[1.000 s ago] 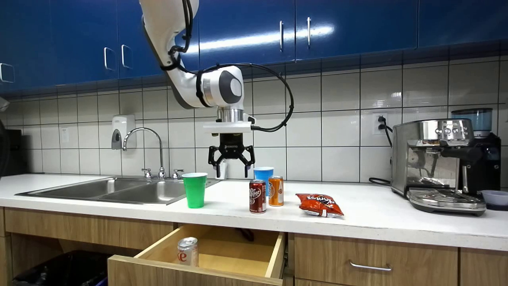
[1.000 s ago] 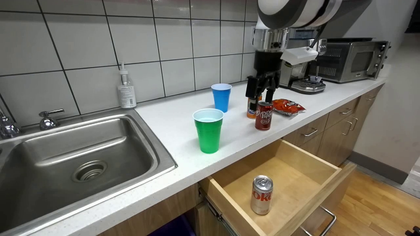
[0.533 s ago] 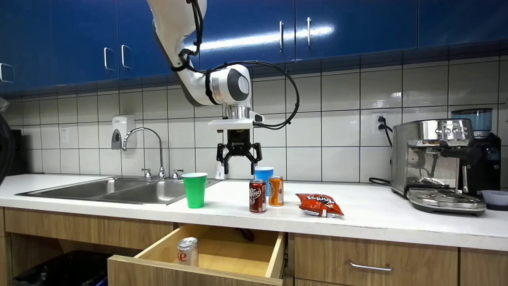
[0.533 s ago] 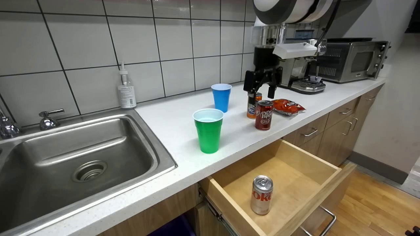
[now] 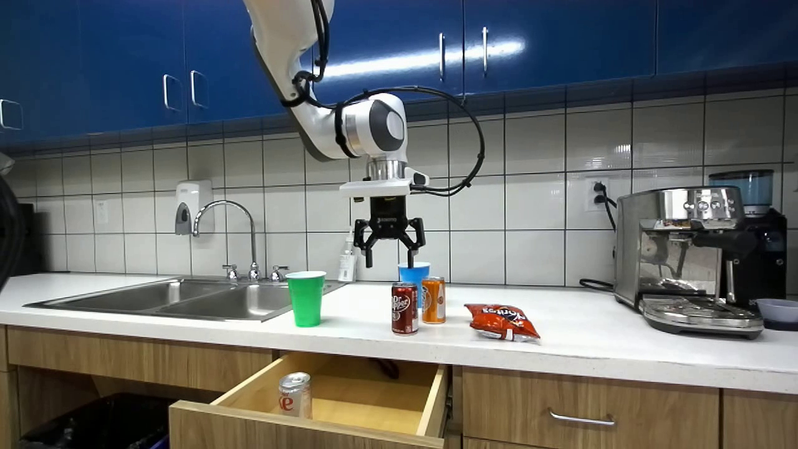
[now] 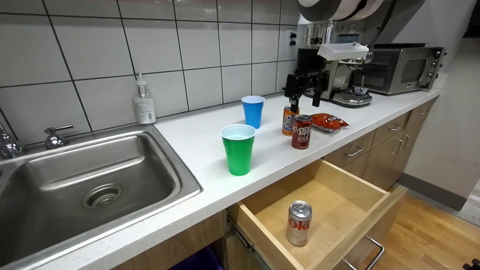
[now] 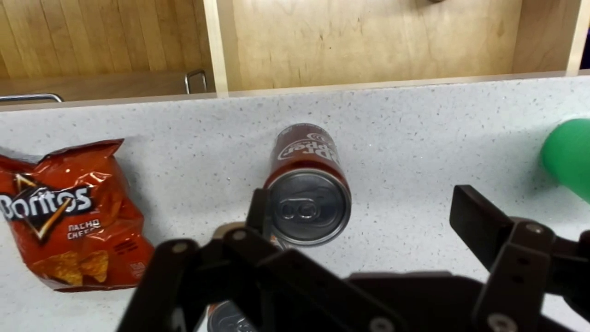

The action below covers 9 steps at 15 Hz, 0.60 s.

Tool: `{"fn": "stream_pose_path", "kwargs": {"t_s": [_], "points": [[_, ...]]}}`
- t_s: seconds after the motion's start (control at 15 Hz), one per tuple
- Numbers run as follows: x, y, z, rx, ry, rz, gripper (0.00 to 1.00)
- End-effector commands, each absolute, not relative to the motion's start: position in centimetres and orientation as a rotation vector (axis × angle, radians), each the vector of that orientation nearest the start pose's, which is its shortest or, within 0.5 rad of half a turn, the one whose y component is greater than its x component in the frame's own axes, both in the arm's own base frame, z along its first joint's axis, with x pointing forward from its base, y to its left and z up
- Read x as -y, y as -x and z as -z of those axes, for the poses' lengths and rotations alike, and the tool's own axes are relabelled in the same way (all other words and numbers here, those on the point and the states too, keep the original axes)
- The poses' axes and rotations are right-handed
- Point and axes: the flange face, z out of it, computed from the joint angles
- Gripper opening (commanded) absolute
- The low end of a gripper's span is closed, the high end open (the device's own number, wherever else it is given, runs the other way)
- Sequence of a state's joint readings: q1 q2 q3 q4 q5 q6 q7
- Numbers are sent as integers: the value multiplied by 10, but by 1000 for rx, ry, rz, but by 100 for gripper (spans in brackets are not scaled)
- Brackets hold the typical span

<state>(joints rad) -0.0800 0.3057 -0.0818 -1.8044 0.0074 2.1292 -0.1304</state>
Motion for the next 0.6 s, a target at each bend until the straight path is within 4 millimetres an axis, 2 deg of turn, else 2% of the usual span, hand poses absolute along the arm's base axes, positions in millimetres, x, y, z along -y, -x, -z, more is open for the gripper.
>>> {"fn": "stream_pose_path", "kwargs": {"t_s": [0.0, 0.53], "points": [[110, -633, -378, -16, 3163, 23, 100], [119, -639, -358, 58, 3182, 40, 100]]}}
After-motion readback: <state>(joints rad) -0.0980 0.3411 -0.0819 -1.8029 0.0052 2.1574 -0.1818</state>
